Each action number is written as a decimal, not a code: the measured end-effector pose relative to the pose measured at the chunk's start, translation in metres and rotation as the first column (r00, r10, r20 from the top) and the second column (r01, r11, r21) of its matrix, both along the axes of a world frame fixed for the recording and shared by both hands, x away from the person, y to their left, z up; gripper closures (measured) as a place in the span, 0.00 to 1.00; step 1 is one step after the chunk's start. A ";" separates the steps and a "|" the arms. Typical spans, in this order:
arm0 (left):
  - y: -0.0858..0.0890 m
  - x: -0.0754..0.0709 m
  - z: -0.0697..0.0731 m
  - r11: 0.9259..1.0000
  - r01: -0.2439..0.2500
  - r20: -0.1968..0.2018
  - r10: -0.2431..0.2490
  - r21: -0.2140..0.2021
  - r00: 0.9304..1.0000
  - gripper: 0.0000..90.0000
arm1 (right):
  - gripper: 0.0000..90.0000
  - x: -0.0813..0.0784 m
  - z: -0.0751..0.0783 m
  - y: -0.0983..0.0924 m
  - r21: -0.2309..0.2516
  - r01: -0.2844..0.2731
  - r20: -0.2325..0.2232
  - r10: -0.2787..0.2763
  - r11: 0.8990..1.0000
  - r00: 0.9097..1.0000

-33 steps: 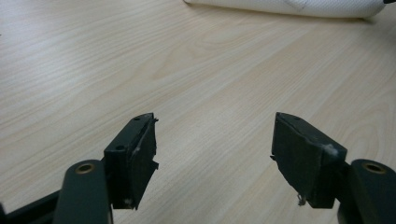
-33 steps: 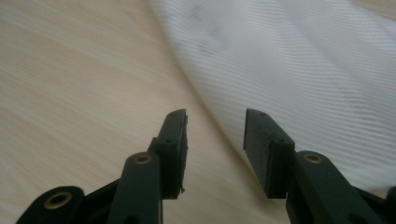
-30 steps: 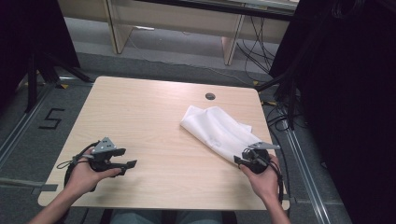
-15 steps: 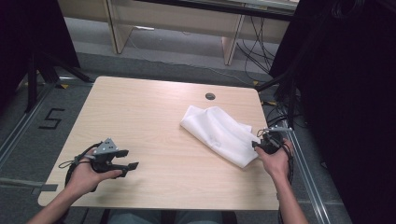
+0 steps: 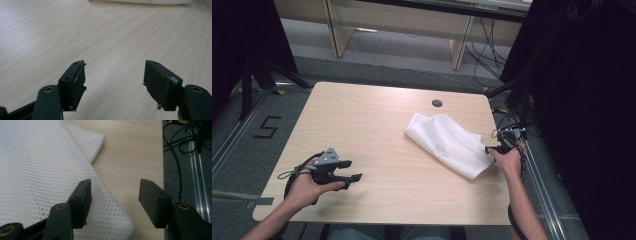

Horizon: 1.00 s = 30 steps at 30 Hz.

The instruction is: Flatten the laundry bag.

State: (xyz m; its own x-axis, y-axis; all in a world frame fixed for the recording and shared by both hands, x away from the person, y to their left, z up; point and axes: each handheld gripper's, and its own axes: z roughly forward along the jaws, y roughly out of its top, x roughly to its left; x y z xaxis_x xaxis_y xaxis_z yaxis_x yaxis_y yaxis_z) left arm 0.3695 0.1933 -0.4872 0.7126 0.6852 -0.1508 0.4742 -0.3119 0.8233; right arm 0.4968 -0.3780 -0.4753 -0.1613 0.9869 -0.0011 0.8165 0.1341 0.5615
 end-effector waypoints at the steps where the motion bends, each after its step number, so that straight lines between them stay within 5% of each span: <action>1: 0.001 0.001 0.001 1.000 0.009 0.013 -0.009 0.007 1.000 0.37 | 0.50 0.001 -0.005 0.000 -0.004 -0.015 -0.005 0.015 1.000 1.000; 3: 0.001 0.000 0.001 1.000 0.005 0.015 -0.005 0.003 1.000 0.38 | 0.55 0.002 -0.011 0.002 -0.007 -0.041 -0.012 0.041 0.999 0.999; 4: 0.000 0.000 0.001 1.000 0.004 0.016 -0.004 0.005 1.000 0.38 | 0.59 0.000 -0.011 0.009 0.030 0.015 -0.031 -0.014 0.999 0.999; 5: -0.001 -0.001 0.000 1.000 -0.006 0.000 0.006 -0.001 1.000 0.38 | 0.61 0.001 -0.014 0.009 0.010 -0.008 0.002 0.008 1.000 1.000; 9: -0.001 0.000 0.001 1.000 0.012 0.011 -0.012 0.007 1.000 0.38 | 0.72 0.001 -0.012 0.013 0.019 -0.017 -0.036 0.017 1.000 0.999; 14: -0.002 -0.001 0.001 1.000 0.014 0.006 -0.014 0.019 1.000 0.38 | 0.86 0.002 -0.014 0.011 0.011 -0.058 -0.018 0.058 0.998 0.998; 15: -0.002 -0.001 0.001 1.000 0.014 0.007 -0.014 0.020 1.000 0.38 | 0.90 0.001 -0.014 0.015 0.051 -0.014 -0.014 0.015 0.999 1.000; 16: -0.002 -0.001 0.001 1.000 0.014 0.007 -0.014 0.020 1.000 0.38 | 0.93 0.001 -0.014 0.012 0.015 -0.047 -0.007 0.047 0.999 0.999; 18: -0.002 -0.001 0.001 1.000 0.009 0.006 -0.009 0.006 1.000 0.39 | 0.97 0.002 -0.015 0.013 0.028 -0.058 -0.008 0.059 0.998 0.998; 25: -0.004 -0.001 0.002 1.000 0.005 0.015 -0.005 -0.005 1.000 0.40 | 1.00 0.003 -0.009 0.016 0.013 -0.073 -0.039 0.074 0.997 0.997; 30: -0.006 0.000 0.002 1.000 0.019 0.023 -0.019 -0.002 1.000 0.42 | 1.00 0.000 0.006 0.022 0.001 -0.074 0.014 0.074 0.997 0.997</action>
State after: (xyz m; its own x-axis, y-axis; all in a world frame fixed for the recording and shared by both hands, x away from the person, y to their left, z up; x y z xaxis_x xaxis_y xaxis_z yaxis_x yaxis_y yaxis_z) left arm 0.3694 0.1869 -0.4849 0.7289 0.6709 -0.1362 0.4492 -0.3187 0.8346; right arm 0.4970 -0.3563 -0.4694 -0.2339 0.9723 -0.0020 0.7968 0.1928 0.5727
